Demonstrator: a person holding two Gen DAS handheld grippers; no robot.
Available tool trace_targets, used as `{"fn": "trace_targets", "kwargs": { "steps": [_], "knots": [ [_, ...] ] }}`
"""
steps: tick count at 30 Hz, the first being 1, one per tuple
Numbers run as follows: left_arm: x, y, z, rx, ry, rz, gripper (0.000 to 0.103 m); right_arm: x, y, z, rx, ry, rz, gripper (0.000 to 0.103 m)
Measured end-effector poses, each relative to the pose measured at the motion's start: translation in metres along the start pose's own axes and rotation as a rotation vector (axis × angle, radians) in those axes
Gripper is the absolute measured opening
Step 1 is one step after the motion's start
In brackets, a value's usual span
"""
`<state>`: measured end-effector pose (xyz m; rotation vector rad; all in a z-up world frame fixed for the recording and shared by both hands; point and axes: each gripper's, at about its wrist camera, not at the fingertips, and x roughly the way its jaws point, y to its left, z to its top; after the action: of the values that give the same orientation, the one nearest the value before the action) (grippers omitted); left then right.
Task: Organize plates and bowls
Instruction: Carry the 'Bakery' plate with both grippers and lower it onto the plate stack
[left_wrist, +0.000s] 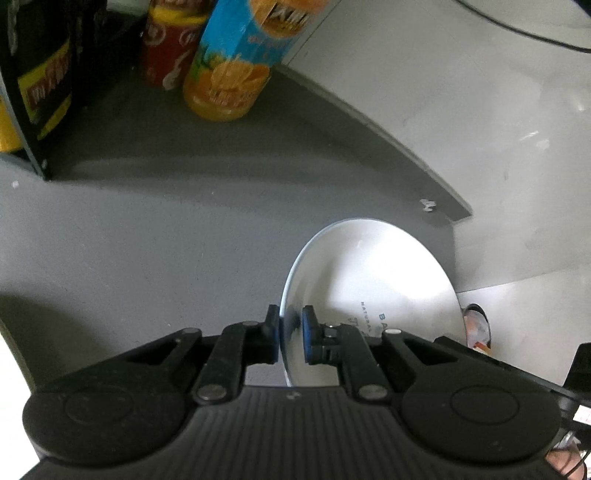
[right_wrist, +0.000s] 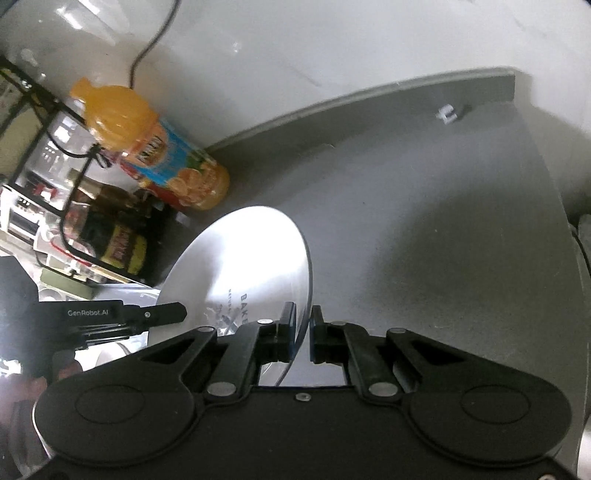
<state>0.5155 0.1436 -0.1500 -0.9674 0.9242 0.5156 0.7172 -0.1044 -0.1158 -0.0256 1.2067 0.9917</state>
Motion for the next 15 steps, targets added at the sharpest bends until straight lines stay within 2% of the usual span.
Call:
{"fn": "trace_targets", "kwargs": {
  "steps": [7, 15],
  "knots": [
    [-0.033, 0.000, 0.005, 0.048, -0.031, -0.013, 0.010, -0.021, 0.034, -0.006, -0.022, -0.046, 0.015, 0.007],
    [-0.069, 0.032, -0.006, 0.043, -0.045, -0.011, 0.011, -0.023, 0.076, -0.030, -0.026, -0.049, 0.030, 0.007]
  ]
}}
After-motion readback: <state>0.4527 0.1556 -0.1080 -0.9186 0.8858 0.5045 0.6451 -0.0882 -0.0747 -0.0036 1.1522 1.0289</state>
